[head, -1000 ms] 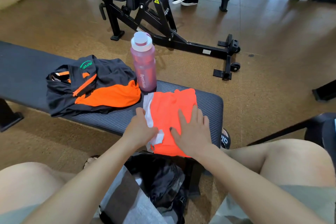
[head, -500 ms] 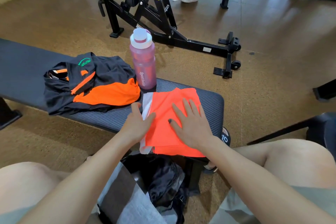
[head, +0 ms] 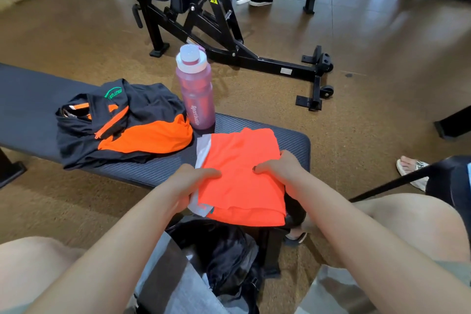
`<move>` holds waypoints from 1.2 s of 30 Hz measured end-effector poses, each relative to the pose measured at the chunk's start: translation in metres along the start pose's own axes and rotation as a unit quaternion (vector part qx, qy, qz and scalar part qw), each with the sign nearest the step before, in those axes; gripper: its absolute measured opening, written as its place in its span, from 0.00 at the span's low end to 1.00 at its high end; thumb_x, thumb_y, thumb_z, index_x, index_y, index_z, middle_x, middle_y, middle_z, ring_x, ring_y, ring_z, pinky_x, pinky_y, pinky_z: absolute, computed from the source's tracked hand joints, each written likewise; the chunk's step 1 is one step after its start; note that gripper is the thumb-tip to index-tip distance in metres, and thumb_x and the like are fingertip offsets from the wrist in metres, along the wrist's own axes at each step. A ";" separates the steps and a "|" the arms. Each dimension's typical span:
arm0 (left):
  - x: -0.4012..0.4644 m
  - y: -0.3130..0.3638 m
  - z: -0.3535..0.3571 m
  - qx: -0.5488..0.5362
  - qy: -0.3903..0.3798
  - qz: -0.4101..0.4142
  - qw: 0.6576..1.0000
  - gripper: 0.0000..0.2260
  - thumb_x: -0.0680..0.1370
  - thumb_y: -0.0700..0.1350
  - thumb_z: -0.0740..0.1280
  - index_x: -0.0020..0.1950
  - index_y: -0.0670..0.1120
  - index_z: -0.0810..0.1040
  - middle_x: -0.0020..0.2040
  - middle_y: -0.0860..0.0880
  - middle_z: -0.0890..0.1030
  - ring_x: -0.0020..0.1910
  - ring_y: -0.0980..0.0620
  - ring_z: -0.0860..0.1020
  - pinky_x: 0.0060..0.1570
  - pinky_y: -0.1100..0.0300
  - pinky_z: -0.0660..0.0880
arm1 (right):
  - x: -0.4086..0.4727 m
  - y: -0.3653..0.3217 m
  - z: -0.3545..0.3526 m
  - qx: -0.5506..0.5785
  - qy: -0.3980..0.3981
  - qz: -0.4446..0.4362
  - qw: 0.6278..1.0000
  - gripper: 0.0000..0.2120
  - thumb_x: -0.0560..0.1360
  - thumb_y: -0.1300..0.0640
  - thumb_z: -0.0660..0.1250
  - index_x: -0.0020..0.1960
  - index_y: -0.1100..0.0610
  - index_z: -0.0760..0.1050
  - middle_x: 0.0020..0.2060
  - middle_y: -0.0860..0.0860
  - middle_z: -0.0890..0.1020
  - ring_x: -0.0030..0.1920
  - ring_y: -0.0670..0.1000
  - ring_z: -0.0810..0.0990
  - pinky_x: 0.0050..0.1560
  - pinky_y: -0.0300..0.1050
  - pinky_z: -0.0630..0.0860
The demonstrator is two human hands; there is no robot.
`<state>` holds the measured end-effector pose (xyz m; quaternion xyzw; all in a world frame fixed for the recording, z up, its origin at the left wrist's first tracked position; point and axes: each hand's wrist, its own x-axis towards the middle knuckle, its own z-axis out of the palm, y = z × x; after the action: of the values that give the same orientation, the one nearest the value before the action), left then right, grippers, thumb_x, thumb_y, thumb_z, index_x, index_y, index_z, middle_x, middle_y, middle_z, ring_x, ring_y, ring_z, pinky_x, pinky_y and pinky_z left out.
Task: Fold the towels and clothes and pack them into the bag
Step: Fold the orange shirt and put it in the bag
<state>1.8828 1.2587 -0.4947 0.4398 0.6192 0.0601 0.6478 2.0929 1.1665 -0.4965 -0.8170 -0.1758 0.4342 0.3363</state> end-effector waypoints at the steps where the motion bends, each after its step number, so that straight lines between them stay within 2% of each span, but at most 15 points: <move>1: 0.000 0.000 0.000 -0.013 -0.006 -0.005 1.000 0.37 0.60 0.48 0.83 0.62 0.35 0.75 0.49 0.34 0.85 0.47 0.37 0.86 0.51 0.38 0.82 | -0.001 -0.001 0.001 0.011 -0.006 -0.009 1.000 0.18 0.64 0.60 0.81 0.48 0.55 0.76 0.50 0.55 0.83 0.53 0.58 0.81 0.57 0.55 0.80; 3: -0.003 0.001 0.003 -0.015 -0.020 -0.013 1.000 0.30 0.63 0.44 0.81 0.61 0.35 0.77 0.48 0.34 0.85 0.48 0.36 0.85 0.53 0.38 0.81 | -0.002 -0.003 0.005 -0.020 -0.010 -0.030 0.999 0.16 0.65 0.61 0.79 0.49 0.56 0.78 0.50 0.55 0.83 0.52 0.58 0.81 0.53 0.51 0.79; 6: -0.005 -0.002 0.008 -0.009 -0.039 -0.008 0.999 0.19 0.71 0.39 0.76 0.61 0.39 0.78 0.49 0.38 0.86 0.49 0.39 0.85 0.55 0.43 0.81 | -0.005 -0.010 0.011 -0.062 -0.002 -0.060 0.996 0.24 0.66 0.62 0.77 0.59 0.57 0.76 0.55 0.54 0.81 0.57 0.58 0.79 0.56 0.51 0.77; 11: -0.011 -0.001 0.016 0.093 0.011 0.149 0.984 0.19 0.73 0.40 0.72 0.63 0.52 0.77 0.57 0.49 0.82 0.57 0.45 0.80 0.56 0.52 0.76 | -0.027 -0.021 0.018 -0.108 0.003 -0.140 0.984 0.24 0.71 0.61 0.72 0.66 0.56 0.72 0.58 0.54 0.80 0.60 0.57 0.77 0.54 0.46 0.72; 15: -0.022 -0.001 0.026 0.239 -0.004 0.279 0.930 0.29 0.73 0.44 0.65 0.74 0.49 0.64 0.63 0.48 0.77 0.63 0.45 0.76 0.54 0.52 0.72 | -0.049 -0.038 0.043 0.038 -0.111 -0.144 0.983 0.20 0.67 0.55 0.71 0.59 0.45 0.79 0.54 0.52 0.85 0.57 0.55 0.83 0.62 0.54 0.78; 17: -0.029 0.004 0.025 0.245 0.007 0.256 0.935 0.26 0.74 0.44 0.66 0.71 0.48 0.66 0.60 0.44 0.79 0.58 0.44 0.77 0.47 0.53 0.71 | -0.051 -0.042 0.051 0.104 -0.153 -0.114 0.976 0.18 0.62 0.45 0.69 0.51 0.44 0.82 0.54 0.51 0.85 0.58 0.55 0.83 0.65 0.60 0.76; 20: -0.043 0.012 0.021 0.195 -0.015 0.245 0.949 0.20 0.70 0.47 0.67 0.62 0.50 0.74 0.51 0.51 0.82 0.51 0.52 0.80 0.43 0.59 0.72 | -0.057 -0.036 0.057 0.152 -0.160 -0.096 0.971 0.24 0.60 0.39 0.73 0.54 0.44 0.81 0.52 0.50 0.86 0.54 0.54 0.85 0.62 0.62 0.79; 22: -0.053 0.016 0.022 0.183 -0.040 0.264 0.946 0.12 0.70 0.45 0.65 0.52 0.45 0.77 0.42 0.53 0.80 0.43 0.55 0.78 0.41 0.61 0.71 | -0.059 -0.030 0.060 0.180 -0.151 -0.084 0.968 0.28 0.59 0.42 0.78 0.57 0.45 0.79 0.52 0.51 0.86 0.52 0.54 0.87 0.59 0.60 0.81; 24: -0.061 0.018 0.020 0.123 -0.100 0.240 0.958 0.07 0.70 0.40 0.64 0.48 0.41 0.75 0.38 0.46 0.75 0.41 0.50 0.74 0.41 0.56 0.70 | -0.060 -0.025 0.059 0.238 -0.178 -0.051 0.954 0.28 0.63 0.49 0.80 0.61 0.51 0.78 0.52 0.56 0.87 0.51 0.57 0.87 0.56 0.58 0.83; 27: -0.069 0.025 0.011 -0.055 -0.204 0.155 0.965 0.17 0.65 0.36 0.63 0.54 0.41 0.76 0.45 0.43 0.74 0.46 0.46 0.74 0.40 0.56 0.75 | -0.061 -0.018 0.054 0.292 -0.224 -0.016 0.930 0.15 0.74 0.64 0.73 0.60 0.63 0.80 0.50 0.65 0.85 0.48 0.60 0.86 0.48 0.51 0.83; 29: -0.073 0.029 0.007 -0.087 -0.215 0.120 0.965 0.22 0.69 0.35 0.66 0.63 0.46 0.75 0.50 0.44 0.79 0.48 0.44 0.80 0.39 0.61 0.80 | -0.063 -0.009 0.055 0.300 -0.242 -0.004 0.923 0.11 0.75 0.72 0.67 0.55 0.63 0.81 0.44 0.64 0.84 0.42 0.58 0.85 0.43 0.47 0.82; 31: -0.072 0.024 0.000 -0.003 -0.156 0.147 0.977 0.15 0.78 0.37 0.66 0.63 0.48 0.74 0.46 0.47 0.82 0.42 0.48 0.83 0.42 0.55 0.83 | -0.063 0.000 0.057 0.282 -0.249 -0.022 0.926 0.16 0.75 0.74 0.64 0.58 0.63 0.80 0.45 0.62 0.84 0.43 0.57 0.84 0.43 0.48 0.82; 33: -0.061 0.011 -0.019 0.159 -0.027 0.215 0.963 0.07 0.79 0.40 0.64 0.56 0.46 0.75 0.40 0.47 0.81 0.34 0.49 0.81 0.45 0.47 0.83 | -0.063 0.012 0.058 0.196 -0.217 -0.070 0.954 0.19 0.74 0.72 0.65 0.61 0.58 0.79 0.52 0.60 0.86 0.49 0.57 0.85 0.51 0.52 0.81; 34: -0.055 0.002 -0.034 0.267 0.015 0.247 0.931 0.04 0.78 0.43 0.65 0.51 0.46 0.75 0.39 0.47 0.81 0.35 0.48 0.81 0.46 0.48 0.81 | -0.063 0.019 0.058 0.157 -0.197 -0.092 0.963 0.20 0.74 0.71 0.66 0.62 0.56 0.79 0.54 0.59 0.86 0.51 0.56 0.85 0.53 0.53 0.81; 36: -0.051 -0.020 -0.058 0.466 -0.024 0.258 0.846 0.04 0.75 0.49 0.65 0.46 0.49 0.77 0.43 0.51 0.83 0.44 0.47 0.82 0.51 0.51 0.78 | -0.068 0.032 0.062 0.111 -0.173 -0.130 0.970 0.21 0.74 0.71 0.67 0.63 0.54 0.79 0.54 0.53 0.86 0.52 0.51 0.84 0.53 0.46 0.80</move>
<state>1.8123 1.2437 -0.4604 0.8352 0.4225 -0.0812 0.3425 2.0030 1.1290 -0.5029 -0.6573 -0.2861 0.5383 0.4431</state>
